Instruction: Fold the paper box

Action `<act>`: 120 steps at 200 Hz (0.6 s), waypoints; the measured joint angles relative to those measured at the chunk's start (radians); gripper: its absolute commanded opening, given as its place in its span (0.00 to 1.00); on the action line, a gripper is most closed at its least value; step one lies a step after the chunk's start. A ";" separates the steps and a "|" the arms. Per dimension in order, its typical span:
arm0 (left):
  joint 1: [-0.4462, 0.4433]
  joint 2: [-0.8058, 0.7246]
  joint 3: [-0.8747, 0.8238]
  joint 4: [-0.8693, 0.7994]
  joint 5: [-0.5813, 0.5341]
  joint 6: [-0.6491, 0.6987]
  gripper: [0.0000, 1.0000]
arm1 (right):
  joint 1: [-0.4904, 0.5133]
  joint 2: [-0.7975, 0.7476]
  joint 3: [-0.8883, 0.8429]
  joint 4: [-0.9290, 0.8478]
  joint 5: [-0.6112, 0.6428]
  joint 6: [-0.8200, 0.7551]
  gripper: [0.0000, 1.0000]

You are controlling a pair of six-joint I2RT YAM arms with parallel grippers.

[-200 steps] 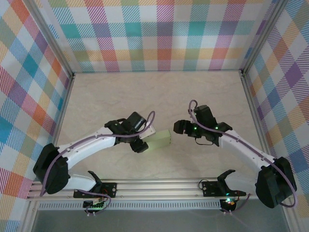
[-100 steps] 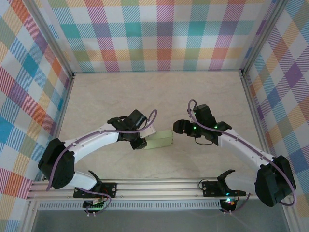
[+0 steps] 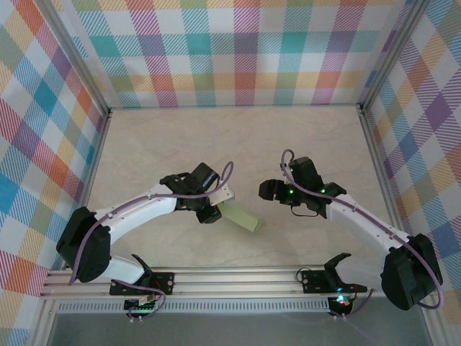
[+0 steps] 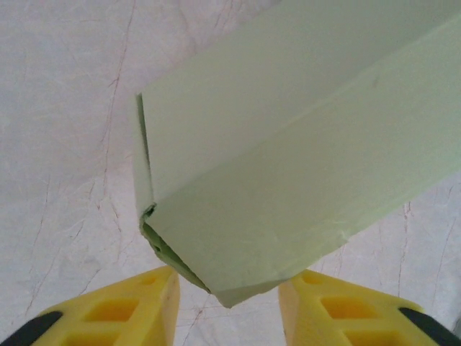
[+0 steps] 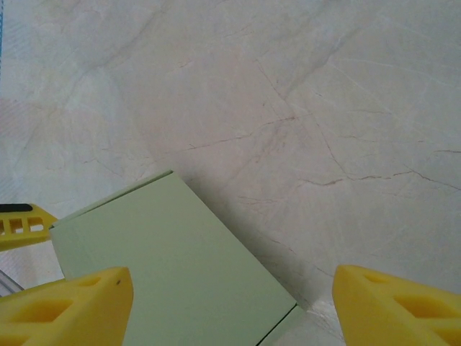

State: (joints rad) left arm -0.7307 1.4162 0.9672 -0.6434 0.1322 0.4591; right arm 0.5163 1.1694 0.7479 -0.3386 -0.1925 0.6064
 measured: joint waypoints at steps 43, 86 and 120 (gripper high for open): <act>0.000 0.019 0.001 0.037 -0.014 -0.035 0.43 | 0.000 0.000 -0.001 0.000 -0.003 -0.001 0.74; 0.000 0.103 0.025 0.047 -0.021 -0.063 0.42 | 0.000 -0.001 -0.002 0.008 -0.052 -0.072 0.78; 0.000 0.109 0.032 0.050 -0.020 -0.078 0.43 | 0.064 -0.032 -0.002 0.000 -0.081 -0.279 0.82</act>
State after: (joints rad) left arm -0.7307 1.5253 0.9997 -0.5930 0.1120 0.3809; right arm 0.5808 1.1374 0.7460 -0.3382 -0.2733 0.3271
